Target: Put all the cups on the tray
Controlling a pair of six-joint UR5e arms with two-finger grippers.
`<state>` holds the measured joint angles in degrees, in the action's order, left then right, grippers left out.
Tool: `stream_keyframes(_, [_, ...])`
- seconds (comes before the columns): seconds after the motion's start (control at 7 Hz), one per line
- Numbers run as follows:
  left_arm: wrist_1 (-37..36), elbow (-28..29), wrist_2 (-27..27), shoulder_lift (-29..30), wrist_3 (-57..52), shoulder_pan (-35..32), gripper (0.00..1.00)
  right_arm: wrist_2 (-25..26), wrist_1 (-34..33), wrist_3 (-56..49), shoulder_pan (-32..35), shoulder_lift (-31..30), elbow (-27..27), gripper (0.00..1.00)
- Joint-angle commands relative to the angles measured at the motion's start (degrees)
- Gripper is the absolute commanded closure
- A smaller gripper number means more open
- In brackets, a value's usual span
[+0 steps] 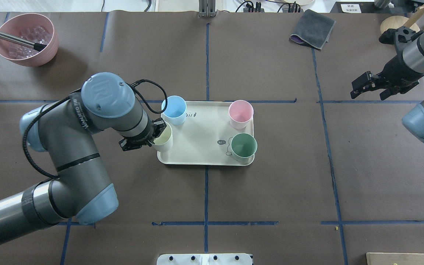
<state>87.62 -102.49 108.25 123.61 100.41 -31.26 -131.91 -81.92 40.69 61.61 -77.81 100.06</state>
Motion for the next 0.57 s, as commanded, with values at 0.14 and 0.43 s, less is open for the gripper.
stream_keyframes(0.14, [1.14, 2.91, -2.95, 1.89, 0.14, 3.21, 0.46, -0.02, 0.1, -0.09, 0.0, -0.41, -0.04, 0.0])
stream_keyframes(0.43, [0.19, 0.11, -2.7, 1.28, -3.17, 2.09, 0.0, -0.02, 0.1, -0.35, 0.0, -0.5, -0.13, 0.0])
